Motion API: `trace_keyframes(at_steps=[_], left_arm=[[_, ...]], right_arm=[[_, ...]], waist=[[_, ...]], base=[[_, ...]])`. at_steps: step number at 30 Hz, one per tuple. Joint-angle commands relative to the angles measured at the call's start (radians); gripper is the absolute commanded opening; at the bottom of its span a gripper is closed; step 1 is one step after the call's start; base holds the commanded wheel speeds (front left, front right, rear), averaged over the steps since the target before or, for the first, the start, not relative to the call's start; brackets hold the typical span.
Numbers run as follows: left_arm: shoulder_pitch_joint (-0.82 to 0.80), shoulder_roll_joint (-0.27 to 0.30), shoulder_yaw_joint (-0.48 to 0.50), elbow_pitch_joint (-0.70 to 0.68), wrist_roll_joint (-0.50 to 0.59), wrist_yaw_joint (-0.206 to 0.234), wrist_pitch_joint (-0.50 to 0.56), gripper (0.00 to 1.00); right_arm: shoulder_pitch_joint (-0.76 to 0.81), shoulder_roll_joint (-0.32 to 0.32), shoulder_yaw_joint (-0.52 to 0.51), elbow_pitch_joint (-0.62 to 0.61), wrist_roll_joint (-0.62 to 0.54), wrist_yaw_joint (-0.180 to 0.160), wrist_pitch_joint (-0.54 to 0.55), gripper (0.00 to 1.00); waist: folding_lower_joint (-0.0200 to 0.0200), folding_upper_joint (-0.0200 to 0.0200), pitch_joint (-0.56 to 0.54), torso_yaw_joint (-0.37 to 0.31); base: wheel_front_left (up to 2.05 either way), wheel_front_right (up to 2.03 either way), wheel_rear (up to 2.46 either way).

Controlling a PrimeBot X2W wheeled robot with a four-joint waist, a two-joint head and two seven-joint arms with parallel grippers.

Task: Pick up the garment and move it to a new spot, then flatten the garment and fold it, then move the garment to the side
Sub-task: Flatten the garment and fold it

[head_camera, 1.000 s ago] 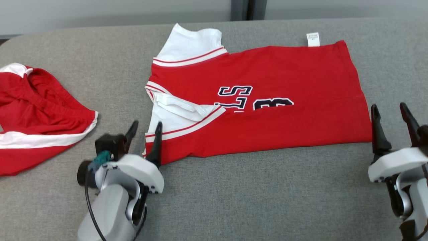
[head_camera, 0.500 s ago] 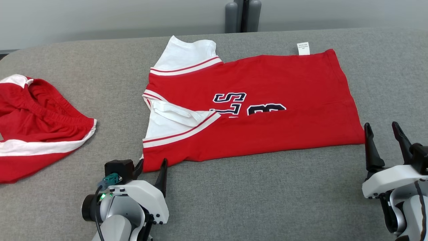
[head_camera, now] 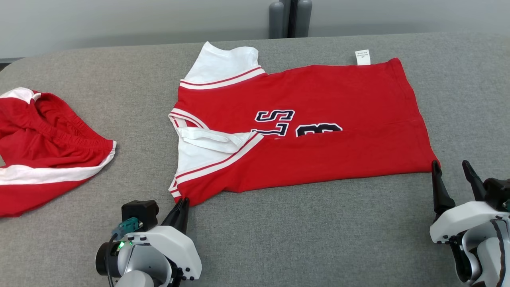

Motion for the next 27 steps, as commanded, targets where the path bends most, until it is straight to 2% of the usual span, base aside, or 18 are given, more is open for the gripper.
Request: trace_keyframes(at_steps=[1,6,7,9,10,13,14,17,19,27], left_arm=[[0.013,0.011,0.003,-0.014,-0.004,0.005,0.004,0.00],[0.031,0.017,0.001,-0.038,-0.011,0.007,0.009,0.00],[0.031,0.019,0.000,-0.040,-0.011,0.007,0.010,0.00],[0.025,0.021,-0.002,-0.045,-0.010,0.008,0.011,0.00],[0.023,0.022,-0.003,-0.046,-0.009,0.008,0.011,0.00],[0.016,0.025,-0.007,-0.047,-0.008,0.007,0.013,0.00],[0.014,0.026,-0.008,-0.047,-0.008,0.006,0.013,0.00],[0.012,0.030,-0.013,-0.043,-0.006,0.006,0.014,0.00],[0.011,0.033,-0.014,-0.041,-0.006,0.006,0.013,0.00],[0.014,0.039,-0.017,-0.034,-0.010,0.008,0.008,0.00]], right_arm=[[-0.021,-0.018,0.012,0.030,0.023,0.000,-0.001,1.00],[-0.068,-0.042,0.057,0.117,0.081,0.000,-0.001,1.00],[-0.077,-0.047,0.065,0.135,0.091,0.000,-0.001,0.95],[-0.096,-0.052,0.094,0.173,0.114,0.000,-0.001,0.75],[-0.106,-0.054,0.105,0.191,0.126,0.000,-0.001,0.73],[-0.131,-0.060,0.140,0.229,0.150,0.000,-0.001,0.51],[-0.138,-0.061,0.153,0.243,0.158,0.000,-0.001,0.46],[-0.157,-0.063,0.185,0.274,0.178,0.000,-0.001,0.40],[-0.167,-0.064,0.206,0.289,0.189,0.000,-0.001,0.00],[-0.152,-0.092,0.248,0.293,0.210,0.000,-0.001,0.00]], waist=[[0.0000,0.0000,0.000,0.004],[0.0000,0.0000,0.008,0.015],[0.0000,0.0000,0.009,0.017],[0.0000,0.0000,0.013,0.021],[0.0000,0.0000,0.015,0.024],[0.0000,0.0000,0.021,0.028],[0.0000,0.0000,0.022,0.029],[0.0000,0.0000,0.025,0.031],[0.0000,0.0000,0.026,0.033],[0.0000,0.0000,0.017,0.033]], base=[[0.00,0.00,0.00],[0.00,0.00,0.00],[0.00,0.00,0.00],[0.00,0.00,0.00],[0.00,0.00,0.00],[0.00,0.00,0.00],[0.00,0.00,0.00],[0.00,0.00,0.00],[0.00,0.00,0.00],[0.00,0.00,0.00]])
